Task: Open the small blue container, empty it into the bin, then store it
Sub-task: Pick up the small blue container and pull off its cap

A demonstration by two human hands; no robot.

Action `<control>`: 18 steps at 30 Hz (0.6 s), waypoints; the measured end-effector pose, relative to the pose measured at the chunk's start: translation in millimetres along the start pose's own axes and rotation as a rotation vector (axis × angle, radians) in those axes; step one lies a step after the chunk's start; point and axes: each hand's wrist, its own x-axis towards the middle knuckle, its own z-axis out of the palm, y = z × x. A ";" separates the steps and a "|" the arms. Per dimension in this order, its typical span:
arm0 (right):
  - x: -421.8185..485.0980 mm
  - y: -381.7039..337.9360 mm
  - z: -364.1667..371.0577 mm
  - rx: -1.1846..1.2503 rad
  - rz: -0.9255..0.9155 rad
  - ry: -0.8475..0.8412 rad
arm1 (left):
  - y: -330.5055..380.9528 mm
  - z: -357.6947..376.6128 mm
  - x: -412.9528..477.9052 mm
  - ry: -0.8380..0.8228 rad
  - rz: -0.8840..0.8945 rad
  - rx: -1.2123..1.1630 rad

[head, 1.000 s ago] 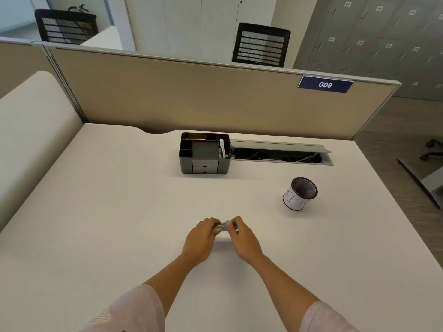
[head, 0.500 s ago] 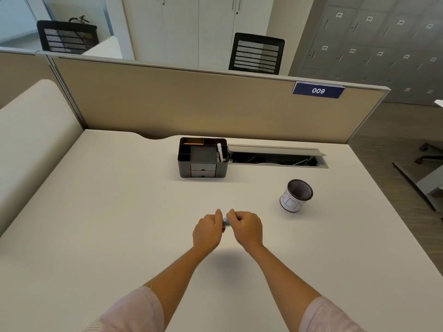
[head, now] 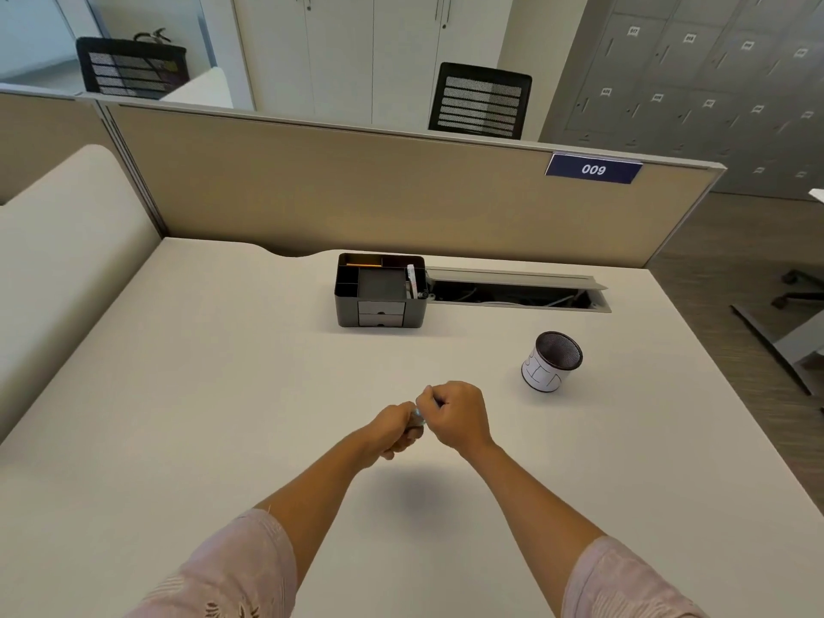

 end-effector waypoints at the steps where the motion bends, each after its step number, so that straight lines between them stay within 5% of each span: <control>1: -0.2 -0.1 -1.2 -0.033 -0.063 -0.018 | -3.8 -0.4 -0.4 -0.012 -0.006 -0.010; 4: -1.5 4.8 -2.7 -0.044 -0.107 -0.060 | -9.0 1.0 0.2 0.032 -0.012 -0.050; 10: -6.5 16.0 4.1 0.215 0.321 0.069 | -19.3 -5.7 4.9 0.218 -0.069 -0.177; 18: -42.2 46.5 34.2 0.293 0.518 -0.205 | -41.6 -14.5 5.2 0.314 -0.132 -0.281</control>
